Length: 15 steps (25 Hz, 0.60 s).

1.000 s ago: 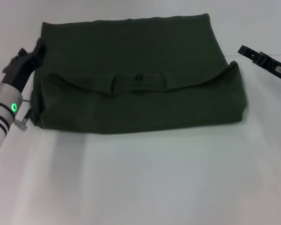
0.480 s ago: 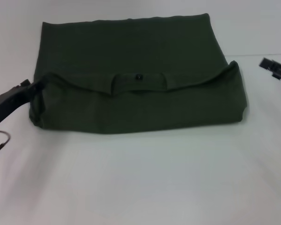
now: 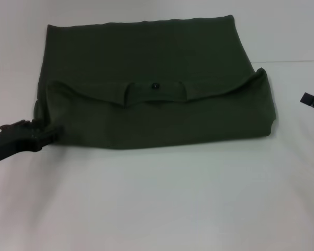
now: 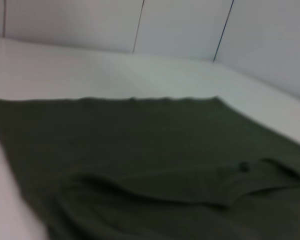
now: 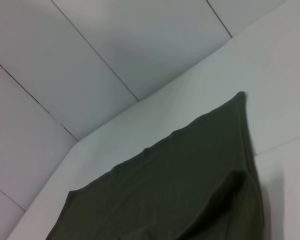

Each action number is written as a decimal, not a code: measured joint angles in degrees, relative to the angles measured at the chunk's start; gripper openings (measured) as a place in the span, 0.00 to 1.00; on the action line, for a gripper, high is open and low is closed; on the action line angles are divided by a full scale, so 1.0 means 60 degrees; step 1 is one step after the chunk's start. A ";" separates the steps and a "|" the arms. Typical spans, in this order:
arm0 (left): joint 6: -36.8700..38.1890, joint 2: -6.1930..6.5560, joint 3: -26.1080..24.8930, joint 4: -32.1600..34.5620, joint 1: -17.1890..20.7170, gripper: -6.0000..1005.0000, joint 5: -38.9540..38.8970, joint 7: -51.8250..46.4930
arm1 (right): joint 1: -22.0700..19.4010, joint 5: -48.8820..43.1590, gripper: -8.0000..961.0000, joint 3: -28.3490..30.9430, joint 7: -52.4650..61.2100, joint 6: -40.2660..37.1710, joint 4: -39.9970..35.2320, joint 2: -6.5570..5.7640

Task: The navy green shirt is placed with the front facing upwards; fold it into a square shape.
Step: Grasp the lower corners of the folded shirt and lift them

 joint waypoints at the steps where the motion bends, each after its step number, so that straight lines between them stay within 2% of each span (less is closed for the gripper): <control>1: 0.0000 0.0000 0.0000 0.0000 0.0000 0.72 0.0000 0.0000 | -0.0041 0.0000 0.88 -0.0012 -0.0001 -0.0019 -0.0001 0.0008; 6: -0.0875 -0.0123 0.0015 -0.0044 0.0000 0.73 -0.0033 0.0648 | -0.0125 -0.0073 0.88 -0.0070 -0.0004 -0.0058 -0.0006 0.0043; 15: -0.1130 -0.0220 0.0419 -0.0292 -0.0073 0.75 0.0038 0.1113 | -0.0093 -0.0259 0.88 -0.0076 -0.0007 -0.0064 0.0036 0.0069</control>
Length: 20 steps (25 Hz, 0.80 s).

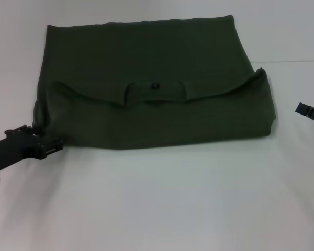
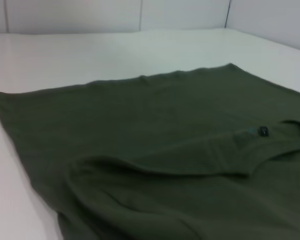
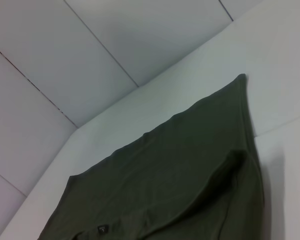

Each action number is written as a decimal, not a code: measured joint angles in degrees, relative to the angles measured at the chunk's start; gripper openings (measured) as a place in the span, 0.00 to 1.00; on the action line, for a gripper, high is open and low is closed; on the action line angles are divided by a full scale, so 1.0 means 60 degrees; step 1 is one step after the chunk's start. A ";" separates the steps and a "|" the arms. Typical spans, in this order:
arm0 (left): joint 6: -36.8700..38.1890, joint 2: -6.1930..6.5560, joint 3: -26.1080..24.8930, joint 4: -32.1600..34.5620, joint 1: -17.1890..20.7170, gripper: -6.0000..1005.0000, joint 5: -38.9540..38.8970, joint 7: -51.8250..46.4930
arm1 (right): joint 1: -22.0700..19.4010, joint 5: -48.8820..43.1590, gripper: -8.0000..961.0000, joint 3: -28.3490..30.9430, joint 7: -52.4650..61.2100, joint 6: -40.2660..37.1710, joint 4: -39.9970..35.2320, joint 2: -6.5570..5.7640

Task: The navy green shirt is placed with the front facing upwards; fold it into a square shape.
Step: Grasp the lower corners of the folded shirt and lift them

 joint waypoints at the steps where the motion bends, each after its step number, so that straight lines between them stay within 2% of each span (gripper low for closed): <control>1: -0.0074 -0.0021 0.0078 -0.0007 -0.0001 0.75 0.0000 0.0014 | 0.0000 -0.0001 0.88 0.0000 0.0000 0.0000 0.0005 0.0000; 6: -0.0404 -0.0054 0.0389 -0.0145 -0.0100 0.75 -0.0001 0.0033 | -0.0004 -0.0005 0.87 0.0000 -0.0004 0.0000 0.0023 0.0004; 17: -0.0344 -0.0050 0.0308 -0.0164 -0.0091 0.71 -0.0126 0.0181 | -0.0043 -0.0112 0.87 0.0001 -0.0015 0.0020 0.0002 0.0095; 20: -0.0340 -0.0050 0.0351 -0.0175 -0.0106 0.56 -0.0122 0.0229 | -0.0051 -0.0112 0.87 0.0007 -0.0015 0.0010 -0.0010 0.0099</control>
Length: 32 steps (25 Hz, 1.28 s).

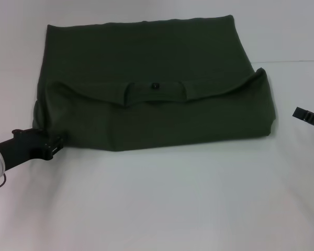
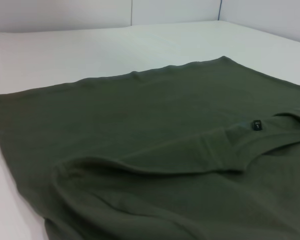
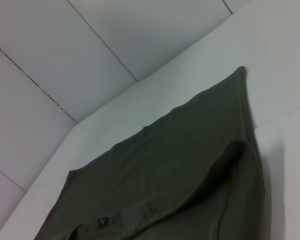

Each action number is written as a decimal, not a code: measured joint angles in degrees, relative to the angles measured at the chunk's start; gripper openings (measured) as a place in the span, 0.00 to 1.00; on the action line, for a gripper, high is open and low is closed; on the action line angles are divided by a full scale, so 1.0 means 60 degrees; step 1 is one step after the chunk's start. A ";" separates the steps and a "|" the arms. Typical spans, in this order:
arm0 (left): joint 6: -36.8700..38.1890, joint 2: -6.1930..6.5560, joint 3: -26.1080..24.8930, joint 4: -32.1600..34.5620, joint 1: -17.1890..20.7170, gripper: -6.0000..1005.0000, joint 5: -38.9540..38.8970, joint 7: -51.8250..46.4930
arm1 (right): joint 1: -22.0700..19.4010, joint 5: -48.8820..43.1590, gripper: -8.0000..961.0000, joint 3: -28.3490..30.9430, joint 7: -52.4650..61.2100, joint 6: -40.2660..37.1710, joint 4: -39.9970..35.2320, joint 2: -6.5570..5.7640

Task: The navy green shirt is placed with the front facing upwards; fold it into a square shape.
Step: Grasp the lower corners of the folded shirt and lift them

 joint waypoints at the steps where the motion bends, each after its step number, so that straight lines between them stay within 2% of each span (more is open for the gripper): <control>1: 0.0001 0.0000 0.0004 -0.0007 -0.0004 0.52 -0.0001 0.0035 | 0.0000 0.0000 0.87 0.0000 0.0000 -0.0001 0.0000 0.0001; 13: -0.0012 0.0000 0.0020 -0.0028 -0.0018 0.06 0.0020 0.0169 | 0.0043 -0.0143 0.87 -0.0007 0.0114 -0.0052 -0.0052 -0.0026; 16: -0.0017 0.0000 0.0016 -0.0015 -0.0014 0.06 0.0012 0.0170 | 0.0125 -0.0650 0.87 -0.0008 0.0745 -0.0378 -0.0360 -0.0183; 18: -0.0027 0.0000 0.0000 -0.0008 -0.0006 0.06 0.0001 0.0170 | 0.0193 -0.1329 0.87 -0.0008 0.1642 -0.0707 -0.1041 -0.0276; 22: -0.0052 0.0000 -0.0023 0.0014 0.0008 0.06 -0.0003 0.0162 | 0.0395 -0.3014 0.87 0.0003 0.3299 -0.1309 -0.2688 -0.0342; 26: -0.0059 0.0000 -0.0038 0.0023 0.0012 0.06 -0.0002 0.0160 | 0.0695 -0.4225 0.87 0.0076 0.3150 -0.1505 -0.3354 -0.0350; 28: -0.0052 -0.0001 -0.0040 0.0030 -0.0002 0.06 -0.0002 0.0152 | 0.0746 -0.4305 0.87 0.0078 0.2526 -0.1430 -0.3334 -0.0288; 30: -0.0040 0.0003 -0.0044 0.0033 -0.0021 0.06 -0.0003 0.0130 | 0.0745 -0.4313 0.87 0.0081 0.1908 -0.1354 -0.3304 -0.0121; 32: -0.0017 0.0009 -0.0051 0.0043 -0.0033 0.06 -0.0008 0.0117 | 0.0705 -0.4320 0.87 0.0082 0.1216 -0.1284 -0.3301 0.0130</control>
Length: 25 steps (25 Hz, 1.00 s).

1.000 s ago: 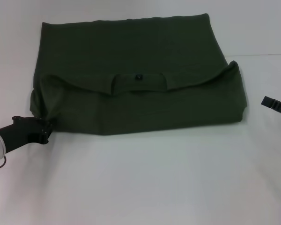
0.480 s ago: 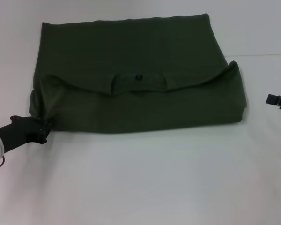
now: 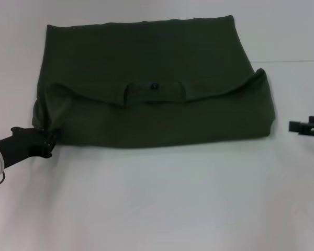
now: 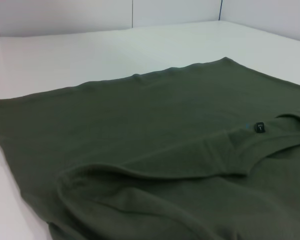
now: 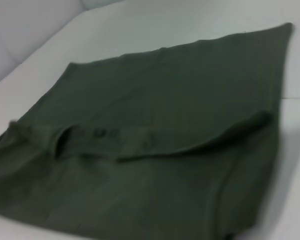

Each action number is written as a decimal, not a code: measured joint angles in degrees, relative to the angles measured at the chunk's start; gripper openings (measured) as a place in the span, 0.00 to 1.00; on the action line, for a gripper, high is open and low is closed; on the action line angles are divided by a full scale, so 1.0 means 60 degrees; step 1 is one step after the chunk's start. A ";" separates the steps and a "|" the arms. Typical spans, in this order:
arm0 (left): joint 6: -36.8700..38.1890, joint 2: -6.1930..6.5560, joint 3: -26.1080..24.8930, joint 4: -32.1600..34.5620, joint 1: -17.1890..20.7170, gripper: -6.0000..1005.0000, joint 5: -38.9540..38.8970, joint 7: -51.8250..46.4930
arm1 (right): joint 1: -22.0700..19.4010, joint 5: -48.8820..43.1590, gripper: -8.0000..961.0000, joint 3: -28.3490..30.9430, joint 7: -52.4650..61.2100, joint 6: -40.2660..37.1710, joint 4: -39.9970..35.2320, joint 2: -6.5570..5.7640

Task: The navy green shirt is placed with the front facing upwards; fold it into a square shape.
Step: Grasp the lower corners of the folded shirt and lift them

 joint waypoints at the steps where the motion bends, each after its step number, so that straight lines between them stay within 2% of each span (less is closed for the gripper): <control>1: 0.0009 0.0001 -0.0001 0.0010 -0.0004 0.06 -0.0004 -0.0006 | -0.0019 -0.0002 0.87 0.0001 -0.0262 0.0019 -0.0014 0.0091; 4: 0.0017 0.0003 0.0014 0.0018 -0.0013 0.06 -0.0008 -0.0031 | -0.0058 0.0019 0.87 0.0012 -0.0974 0.0141 -0.0041 0.0347; 11: 0.0022 0.0017 0.0035 0.0048 -0.0034 0.06 -0.0009 -0.0131 | 0.0062 -0.0027 0.87 -0.0108 -0.1426 0.1097 0.0062 0.0756; 25: 0.0050 0.0020 -0.0004 0.0062 -0.0095 0.06 -0.0009 -0.0166 | 0.0790 -0.0382 0.87 -0.0534 -0.0958 0.2467 0.1283 0.0774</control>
